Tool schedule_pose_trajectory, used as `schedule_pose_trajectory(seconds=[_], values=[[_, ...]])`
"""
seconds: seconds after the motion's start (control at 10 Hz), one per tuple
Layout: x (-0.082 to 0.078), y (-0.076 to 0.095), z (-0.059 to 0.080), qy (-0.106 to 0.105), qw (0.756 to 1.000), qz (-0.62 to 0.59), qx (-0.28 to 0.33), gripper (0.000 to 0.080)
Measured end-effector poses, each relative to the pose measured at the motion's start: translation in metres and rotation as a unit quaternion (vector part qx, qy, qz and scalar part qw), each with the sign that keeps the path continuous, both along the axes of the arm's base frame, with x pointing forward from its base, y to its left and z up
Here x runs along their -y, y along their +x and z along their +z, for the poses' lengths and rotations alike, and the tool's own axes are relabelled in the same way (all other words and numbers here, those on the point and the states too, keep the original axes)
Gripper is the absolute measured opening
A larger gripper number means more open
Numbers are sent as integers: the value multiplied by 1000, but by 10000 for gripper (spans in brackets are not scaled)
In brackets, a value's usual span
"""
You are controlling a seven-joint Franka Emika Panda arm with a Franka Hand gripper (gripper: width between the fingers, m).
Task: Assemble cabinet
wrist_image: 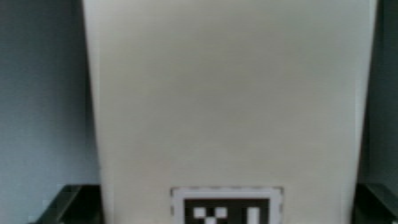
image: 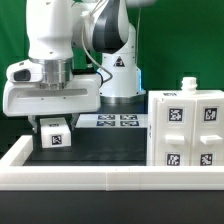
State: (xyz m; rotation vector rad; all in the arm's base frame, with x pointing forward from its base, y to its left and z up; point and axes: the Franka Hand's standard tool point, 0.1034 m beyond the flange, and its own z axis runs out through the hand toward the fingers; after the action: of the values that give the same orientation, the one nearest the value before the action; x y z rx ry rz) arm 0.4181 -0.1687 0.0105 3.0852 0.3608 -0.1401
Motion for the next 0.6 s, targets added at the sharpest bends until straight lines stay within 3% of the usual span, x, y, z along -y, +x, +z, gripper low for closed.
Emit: schedule_pose_trajectory(seconds=[0.2, 0.3, 0.4, 0.6], values=[[-3, 1, 2, 1, 1000, 0, -1, 560], [-17, 5, 18, 8, 1000, 0, -2, 560], [-37, 11, 43, 14, 1000, 2, 8, 560], [-69, 27, 76, 13, 999, 4, 31, 561]])
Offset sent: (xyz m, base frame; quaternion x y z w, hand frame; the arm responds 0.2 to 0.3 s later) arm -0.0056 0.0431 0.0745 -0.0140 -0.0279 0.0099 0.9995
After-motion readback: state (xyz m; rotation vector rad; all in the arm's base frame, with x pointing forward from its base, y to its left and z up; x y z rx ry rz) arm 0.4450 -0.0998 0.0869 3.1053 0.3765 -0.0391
